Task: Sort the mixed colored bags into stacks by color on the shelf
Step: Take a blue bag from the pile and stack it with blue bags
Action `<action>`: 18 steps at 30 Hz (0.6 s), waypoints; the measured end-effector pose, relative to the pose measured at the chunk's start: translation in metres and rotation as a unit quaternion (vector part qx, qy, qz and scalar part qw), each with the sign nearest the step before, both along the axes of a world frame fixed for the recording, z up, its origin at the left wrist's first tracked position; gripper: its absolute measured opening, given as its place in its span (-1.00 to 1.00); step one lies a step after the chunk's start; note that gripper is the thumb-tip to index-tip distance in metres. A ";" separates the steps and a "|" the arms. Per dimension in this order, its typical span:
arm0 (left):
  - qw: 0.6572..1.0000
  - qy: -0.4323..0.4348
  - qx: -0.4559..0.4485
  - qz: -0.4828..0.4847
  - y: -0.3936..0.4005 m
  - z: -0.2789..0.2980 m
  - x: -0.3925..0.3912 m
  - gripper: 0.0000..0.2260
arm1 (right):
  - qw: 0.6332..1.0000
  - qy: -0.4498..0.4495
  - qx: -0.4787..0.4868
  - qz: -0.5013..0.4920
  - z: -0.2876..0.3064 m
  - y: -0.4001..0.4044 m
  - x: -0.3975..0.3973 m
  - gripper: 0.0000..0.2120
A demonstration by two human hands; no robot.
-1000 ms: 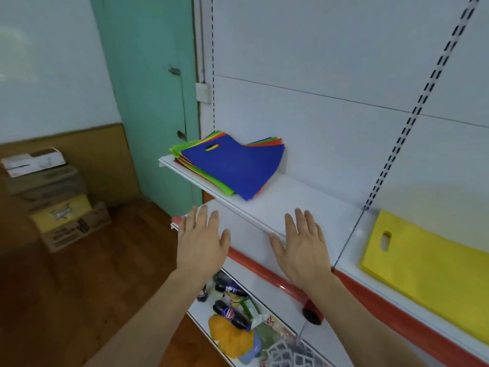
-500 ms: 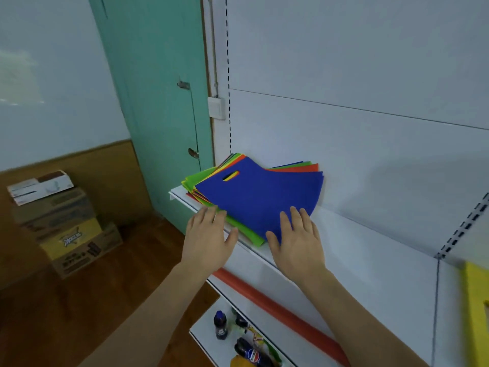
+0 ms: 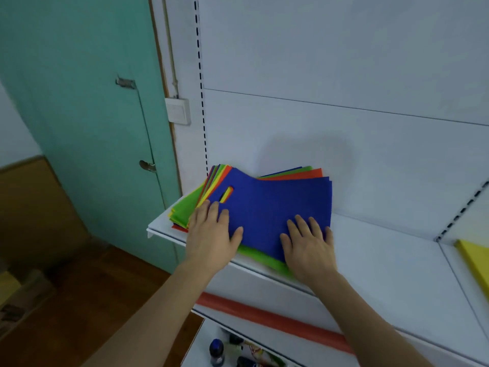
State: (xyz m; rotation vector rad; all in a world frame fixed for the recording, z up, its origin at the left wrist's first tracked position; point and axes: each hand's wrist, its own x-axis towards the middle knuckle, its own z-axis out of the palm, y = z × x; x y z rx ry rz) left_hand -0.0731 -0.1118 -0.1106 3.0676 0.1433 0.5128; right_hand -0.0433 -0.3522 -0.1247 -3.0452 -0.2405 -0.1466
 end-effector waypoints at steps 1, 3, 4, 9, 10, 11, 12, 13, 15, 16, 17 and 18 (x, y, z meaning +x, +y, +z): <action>1.000 0.007 0.009 0.008 0.002 -0.002 0.002 -0.23 | 1.000 -0.007 -0.005 -0.013 -0.001 0.000 -0.004 -0.42; 0.999 0.017 0.029 0.012 0.004 -0.010 0.003 -0.12 | 0.999 -0.012 -0.019 -0.041 0.001 0.001 -0.011 -0.47; 0.999 0.019 0.039 0.009 0.003 -0.013 0.003 -0.10 | 0.998 -0.009 -0.021 -0.055 0.003 0.001 -0.014 -0.48; 0.997 0.020 0.062 -0.038 -0.005 -0.018 0.003 -0.29 | 0.990 -0.017 0.005 -0.141 0.011 -0.007 -0.022 -0.55; 0.996 0.019 0.063 -0.053 -0.007 -0.018 0.004 -0.35 | 0.987 -0.019 0.010 -0.160 0.013 -0.009 -0.023 -0.55; 0.996 0.019 0.060 -0.068 -0.010 -0.017 0.004 -0.41 | 0.984 -0.017 0.021 -0.179 0.015 -0.012 -0.023 -0.53; 0.995 0.017 0.053 -0.080 -0.012 -0.017 0.003 -0.46 | 0.980 -0.013 0.043 -0.195 0.016 -0.014 -0.023 -0.49; 0.995 0.011 0.040 -0.090 -0.013 -0.016 0.003 -0.50 | 0.975 -0.004 0.077 -0.209 0.016 -0.017 -0.021 -0.44; 0.994 -0.016 0.014 -0.110 -0.014 -0.016 0.004 -0.54 | 0.959 0.018 0.155 -0.235 0.017 -0.023 -0.017 -0.33; 0.993 -0.032 0.008 -0.118 -0.013 -0.017 0.005 -0.54 | 0.951 0.023 0.188 -0.243 0.018 -0.026 -0.015 -0.31; 0.992 -0.046 0.007 -0.120 -0.011 -0.016 0.006 -0.51 | 0.944 0.021 0.216 -0.248 0.019 -0.031 -0.012 -0.33; 0.992 -0.055 0.009 -0.110 -0.009 -0.015 0.007 -0.46 | 0.938 0.013 0.241 -0.249 0.021 -0.035 -0.010 -0.38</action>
